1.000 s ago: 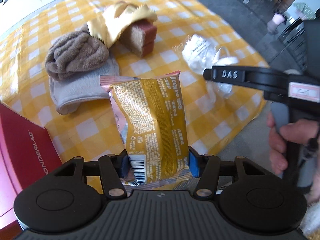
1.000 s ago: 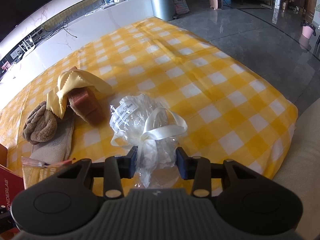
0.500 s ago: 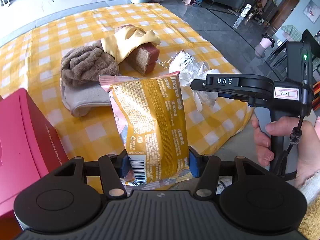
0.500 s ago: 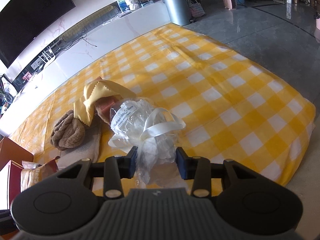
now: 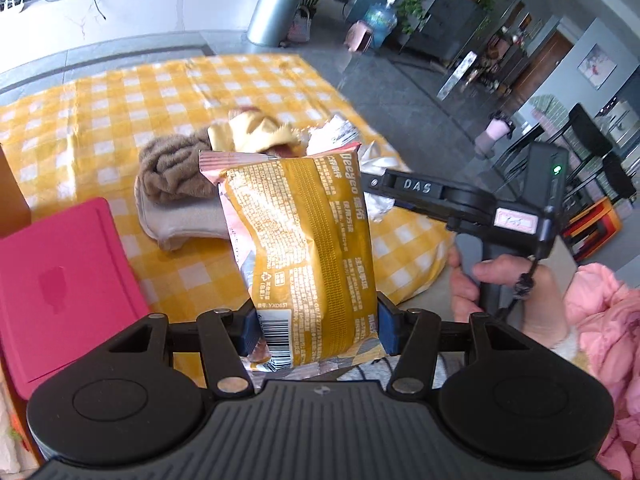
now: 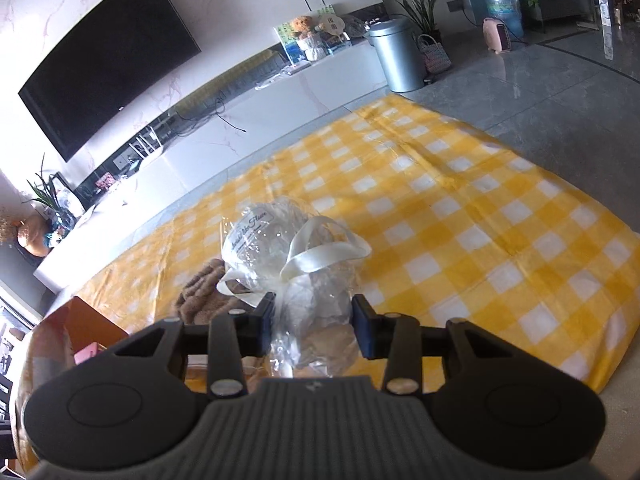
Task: Organize soft objects
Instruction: 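Carry the clear bag with the right gripper while the left gripper carries the snack bag to the box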
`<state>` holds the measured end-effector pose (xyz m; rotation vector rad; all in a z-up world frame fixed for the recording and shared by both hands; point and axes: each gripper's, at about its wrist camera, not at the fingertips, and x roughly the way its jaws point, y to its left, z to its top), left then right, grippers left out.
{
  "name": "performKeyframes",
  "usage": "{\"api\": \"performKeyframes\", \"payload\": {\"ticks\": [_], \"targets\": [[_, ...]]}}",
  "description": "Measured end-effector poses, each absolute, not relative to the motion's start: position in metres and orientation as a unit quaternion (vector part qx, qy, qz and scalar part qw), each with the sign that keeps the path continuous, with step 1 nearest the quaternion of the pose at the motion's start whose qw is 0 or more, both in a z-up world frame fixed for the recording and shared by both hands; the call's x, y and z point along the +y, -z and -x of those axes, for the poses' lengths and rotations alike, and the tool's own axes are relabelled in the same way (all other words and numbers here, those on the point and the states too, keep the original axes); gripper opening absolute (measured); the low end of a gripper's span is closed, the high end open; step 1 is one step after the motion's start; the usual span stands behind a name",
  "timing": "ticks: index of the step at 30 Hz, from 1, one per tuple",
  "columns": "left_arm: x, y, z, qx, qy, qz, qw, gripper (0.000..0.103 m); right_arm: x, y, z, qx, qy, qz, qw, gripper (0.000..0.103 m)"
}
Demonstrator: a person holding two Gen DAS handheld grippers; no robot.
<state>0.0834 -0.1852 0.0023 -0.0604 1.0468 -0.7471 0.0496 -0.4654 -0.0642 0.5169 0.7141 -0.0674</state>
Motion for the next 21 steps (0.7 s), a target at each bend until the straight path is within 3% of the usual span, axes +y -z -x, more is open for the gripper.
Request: {"api": "performKeyframes", "payload": {"ticks": [11, 21], "targets": [[-0.072, -0.037, -0.084, 0.432, 0.289, 0.131, 0.844, 0.064, -0.417, 0.02, -0.048, 0.272, -0.143, -0.305, 0.901, 0.04], [0.033, -0.033, -0.091, 0.378, 0.156, 0.179, 0.895, 0.064, -0.344, -0.004, -0.057, 0.264, -0.213, -0.291, 0.895, 0.04]]}}
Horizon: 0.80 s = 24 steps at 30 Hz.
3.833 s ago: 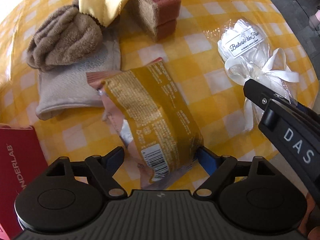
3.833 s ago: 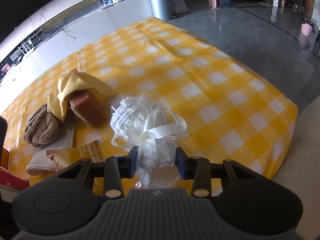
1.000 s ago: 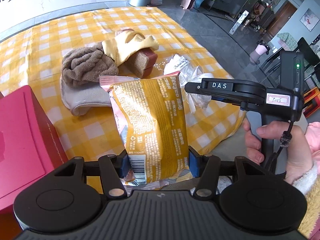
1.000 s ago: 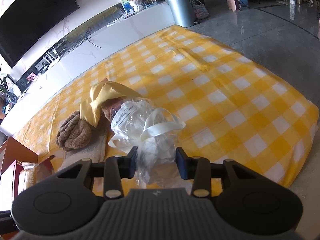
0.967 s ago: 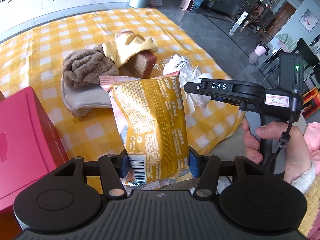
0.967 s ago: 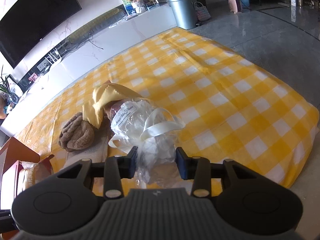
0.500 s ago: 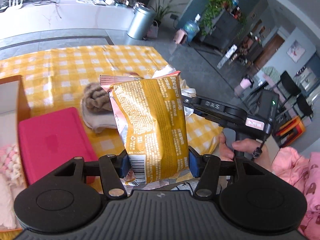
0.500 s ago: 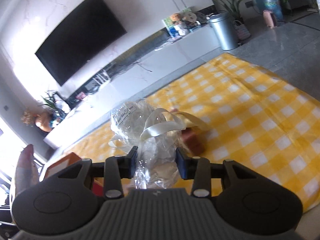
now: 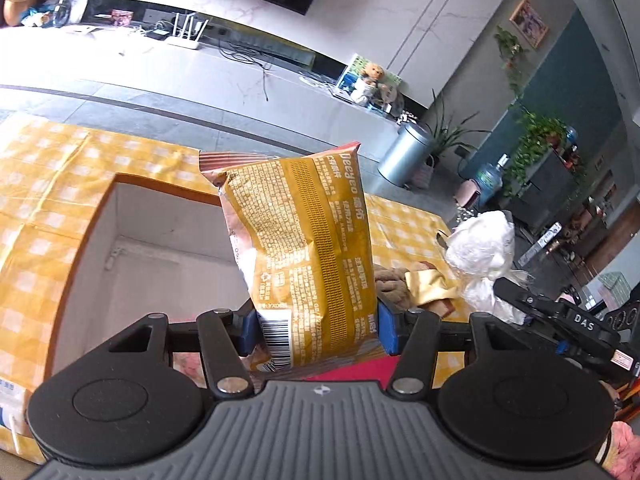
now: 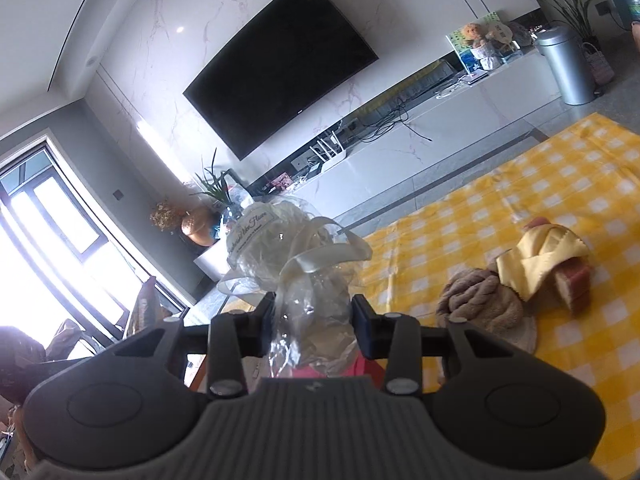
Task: Organize soft objects
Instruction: 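Carry the clear bag with the right gripper while the left gripper carries the snack bag to the box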
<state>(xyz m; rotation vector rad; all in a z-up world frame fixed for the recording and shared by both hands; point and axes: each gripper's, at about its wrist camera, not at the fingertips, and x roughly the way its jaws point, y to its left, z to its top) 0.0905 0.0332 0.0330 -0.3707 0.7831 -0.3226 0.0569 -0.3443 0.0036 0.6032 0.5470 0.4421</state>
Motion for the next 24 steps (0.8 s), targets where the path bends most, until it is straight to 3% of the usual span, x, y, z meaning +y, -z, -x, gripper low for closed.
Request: {"api": "performKeyframes", "payload": {"ticks": [10, 24], "targets": [[0.099, -0.006, -0.092, 0.357, 0.092, 0.212, 0.905, 0.064, -0.24, -0.007, -0.069, 0.304, -0.261, -0.218, 0.89, 0.04], [0.144, 0.007, -0.086, 0.346, 0.032, 0.229, 0.909, 0.064, -0.072, 0.044, -0.128, 0.457, -0.273, -0.065, 0.844, 0.04]]}}
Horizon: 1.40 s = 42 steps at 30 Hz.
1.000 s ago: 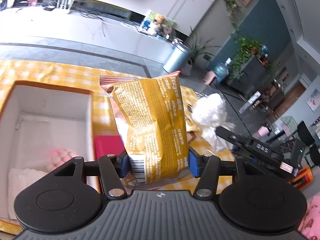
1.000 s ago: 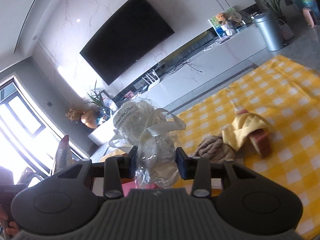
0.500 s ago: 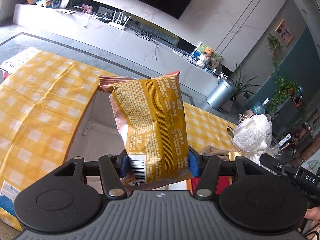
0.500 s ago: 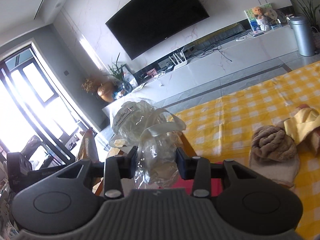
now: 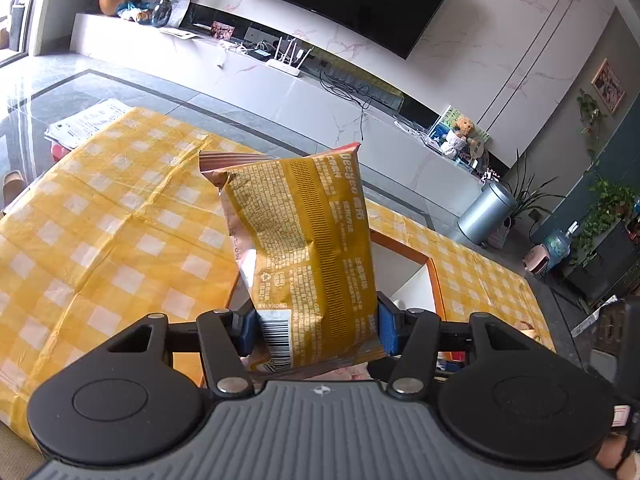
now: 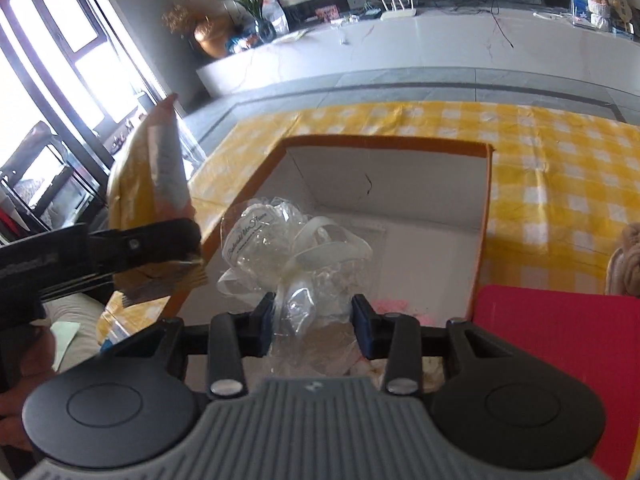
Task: Organize soft objects
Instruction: 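Carry the clear bag with the right gripper while the left gripper carries the snack bag to the box, then release the clear bag with the right gripper while the left gripper lowers the snack bag into the box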
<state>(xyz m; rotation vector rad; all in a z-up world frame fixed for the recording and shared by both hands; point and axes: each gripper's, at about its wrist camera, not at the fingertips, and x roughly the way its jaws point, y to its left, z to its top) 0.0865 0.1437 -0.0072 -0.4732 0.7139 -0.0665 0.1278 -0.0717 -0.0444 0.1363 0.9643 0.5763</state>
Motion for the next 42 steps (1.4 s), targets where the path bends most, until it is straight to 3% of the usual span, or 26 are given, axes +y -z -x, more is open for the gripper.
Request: {"api": "performKeyframes", "payload": {"ticks": [7, 15, 18, 20, 21, 24, 29, 38, 42], "targets": [[0.166, 0.008, -0.087, 0.34, 0.019, 0.251, 0.906, 0.064, -0.032, 0.081, -0.174, 0.524, -0.217, -0.118, 0.815, 0.04], [0.18, 0.013, -0.089, 0.349, 0.01, 0.263, 0.899, 0.064, -0.009, 0.091, -0.178, 0.504, -0.156, -0.081, 0.846, 0.04], [0.183, 0.013, -0.088, 0.353, 0.005, 0.254, 0.9, 0.064, 0.001, 0.093, -0.177, 0.529, -0.197, -0.055, 0.823, 0.051], [0.186, 0.012, -0.087, 0.352, 0.013, 0.267, 0.897, 0.064, 0.001, 0.093, -0.176, 0.534, -0.216, -0.051, 0.816, 0.07], [0.188, 0.013, -0.087, 0.35, 0.017, 0.275, 0.895, 0.064, -0.002, 0.091, -0.176, 0.531, -0.222, -0.052, 0.816, 0.072], [0.187, 0.011, -0.085, 0.347, 0.023, 0.274, 0.897, 0.064, -0.015, 0.077, -0.162, 0.506, -0.246, -0.048, 0.825, 0.074], [0.174, 0.012, -0.086, 0.364, 0.071, 0.268, 0.889, 0.064, -0.055, 0.045, -0.116, 0.421, -0.246, -0.011, 0.873, 0.087], [0.114, 0.036, -0.087, 0.419, 0.175, 0.231, 0.861, 0.064, -0.151, 0.016, -0.071, 0.326, -0.118, -0.001, 0.938, 0.087], [0.09, 0.056, -0.093, 0.462, 0.203, 0.221, 0.834, 0.064, -0.172, 0.016, -0.072, 0.323, -0.089, -0.005, 0.942, 0.087]]}}
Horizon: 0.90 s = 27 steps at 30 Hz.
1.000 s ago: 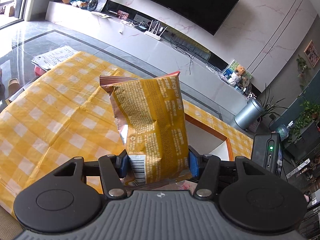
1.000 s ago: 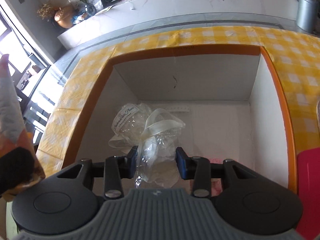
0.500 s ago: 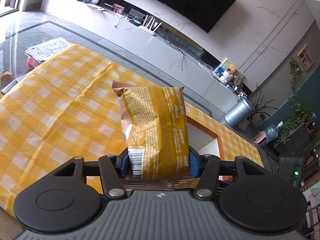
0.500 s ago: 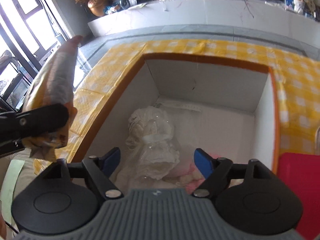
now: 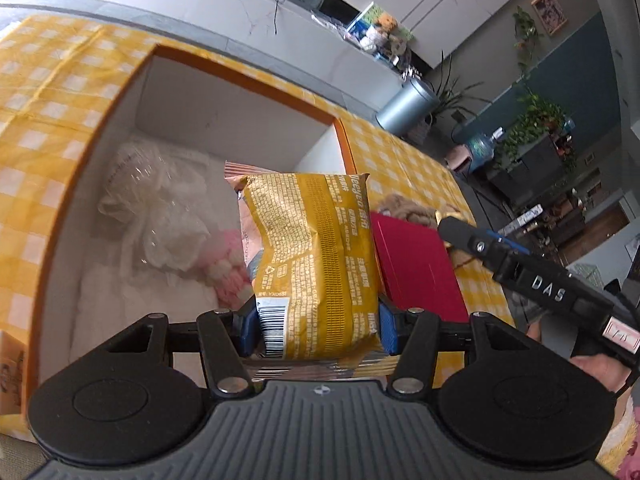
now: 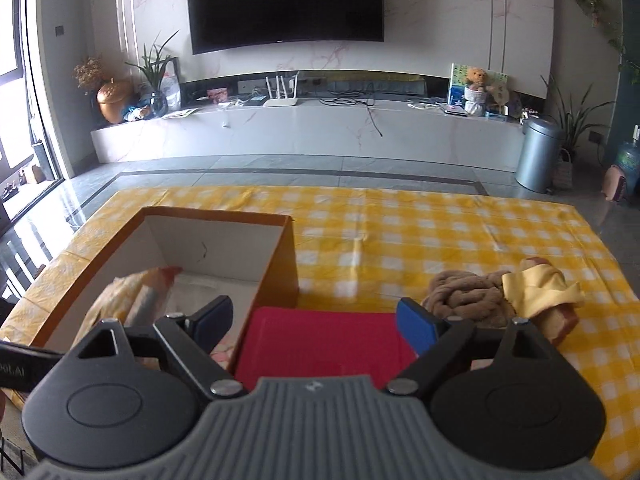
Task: Organize soft objects
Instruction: 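Release the clear bag with the right gripper while the left gripper lowers the snack bag into the box, then open the left gripper to release the yellow snack bag into the box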
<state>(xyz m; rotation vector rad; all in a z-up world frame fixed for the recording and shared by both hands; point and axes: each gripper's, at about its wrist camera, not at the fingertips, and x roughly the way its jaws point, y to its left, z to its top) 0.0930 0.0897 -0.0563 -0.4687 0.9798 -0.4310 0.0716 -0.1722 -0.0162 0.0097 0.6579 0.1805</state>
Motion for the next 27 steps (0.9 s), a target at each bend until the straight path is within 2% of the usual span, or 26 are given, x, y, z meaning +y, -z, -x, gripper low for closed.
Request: {"api": "performKeyframes", "payload": {"ticks": [7, 18, 19, 21, 27], "targets": [[0.05, 0.077, -0.096, 0.523, 0.195, 0.119, 0.821, 0.064, -0.174, 0.027, -0.076, 0.339, -0.097, -0.012, 0.936, 0.087], [0.035, 0.089, -0.108, 0.535, 0.158, 0.092, 0.825, 0.066, -0.165, 0.031, -0.075, 0.354, -0.134, -0.038, 0.925, 0.087], [0.036, 0.088, -0.108, 0.538, 0.151, 0.096, 0.824, 0.068, -0.164, 0.032, -0.075, 0.355, -0.132, -0.035, 0.925, 0.087], [0.04, 0.085, -0.103, 0.524, 0.147, 0.106, 0.832, 0.082, -0.162, 0.033, -0.075, 0.356, -0.124, -0.027, 0.926, 0.087], [0.045, 0.065, -0.085, 0.461, 0.134, 0.084, 0.873, 0.097, -0.165, 0.034, -0.075, 0.362, -0.133, -0.042, 0.922, 0.087]]}}
